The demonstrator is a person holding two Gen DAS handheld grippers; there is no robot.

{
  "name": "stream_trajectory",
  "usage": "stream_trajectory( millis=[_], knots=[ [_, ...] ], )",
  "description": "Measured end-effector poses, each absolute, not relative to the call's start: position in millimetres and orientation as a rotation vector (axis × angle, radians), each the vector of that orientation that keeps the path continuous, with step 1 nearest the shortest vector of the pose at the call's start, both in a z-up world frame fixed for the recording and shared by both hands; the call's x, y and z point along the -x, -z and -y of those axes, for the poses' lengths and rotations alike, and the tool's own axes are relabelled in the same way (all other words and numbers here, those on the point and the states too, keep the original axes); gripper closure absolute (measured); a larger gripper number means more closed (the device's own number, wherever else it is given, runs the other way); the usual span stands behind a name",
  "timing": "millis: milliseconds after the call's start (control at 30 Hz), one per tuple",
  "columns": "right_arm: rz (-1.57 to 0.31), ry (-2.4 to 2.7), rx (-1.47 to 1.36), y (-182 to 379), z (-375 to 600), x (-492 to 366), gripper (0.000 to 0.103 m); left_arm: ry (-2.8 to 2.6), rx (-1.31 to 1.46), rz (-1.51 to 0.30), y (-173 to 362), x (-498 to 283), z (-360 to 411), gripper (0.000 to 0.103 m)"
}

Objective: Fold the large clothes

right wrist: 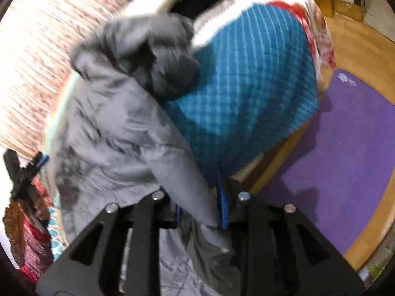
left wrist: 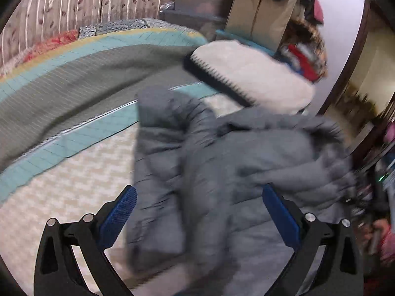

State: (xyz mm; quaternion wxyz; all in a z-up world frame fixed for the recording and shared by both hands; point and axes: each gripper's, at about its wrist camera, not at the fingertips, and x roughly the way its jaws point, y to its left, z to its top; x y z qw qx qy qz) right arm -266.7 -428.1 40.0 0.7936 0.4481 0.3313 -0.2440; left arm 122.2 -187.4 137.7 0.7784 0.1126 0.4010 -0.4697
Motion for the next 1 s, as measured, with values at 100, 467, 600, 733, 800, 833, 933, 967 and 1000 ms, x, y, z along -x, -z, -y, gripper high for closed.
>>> stream_trajectory(
  millis=[100, 467, 600, 733, 800, 833, 933, 967, 1000],
  knots=[
    [-0.655, 0.494, -0.969, -47.6, 426.9, 259.0, 0.081, 0.943, -0.312, -0.878, -123.3, -121.5, 216.3, -0.011],
    [-0.739, 0.301, -0.877, -63.6, 374.8, 216.7, 0.016, 0.823, -0.335, -1.085, -70.0, -128.3, 224.4, 0.065],
    [-0.741, 0.133, -0.648, -108.6, 327.6, 162.5, 0.071, 0.792, -0.124, -0.962, -132.7, -134.7, 128.6, 0.065],
    [-0.618, -0.100, -0.457, -170.6, 256.1, 109.4, 0.083, 0.706, -0.022, -0.767, -205.4, -110.2, 11.4, 0.065],
    [-0.583, -0.190, -0.394, -191.9, 223.2, 94.2, 0.083, 0.642, -0.005, -0.704, -228.6, -91.8, -40.0, 0.065],
    [-0.595, -0.240, -0.379, -196.4, 205.0, 85.5, 0.083, 0.588, -0.009, -0.679, -236.9, -78.1, -70.8, 0.065],
    [-0.768, -0.266, -0.387, -164.0, 177.4, 65.6, 0.078, 0.413, -0.052, -0.743, -222.0, -48.1, -131.5, 0.065],
    [-0.835, -0.242, -0.397, -148.2, 174.3, 61.3, 0.078, 0.352, -0.080, -0.800, -203.6, -43.2, -144.4, 0.065],
    [-0.941, -0.204, -0.447, -121.0, 174.8, 57.5, 0.078, 0.294, -0.114, -0.869, -178.9, -42.1, -154.7, 0.065]
  ],
)
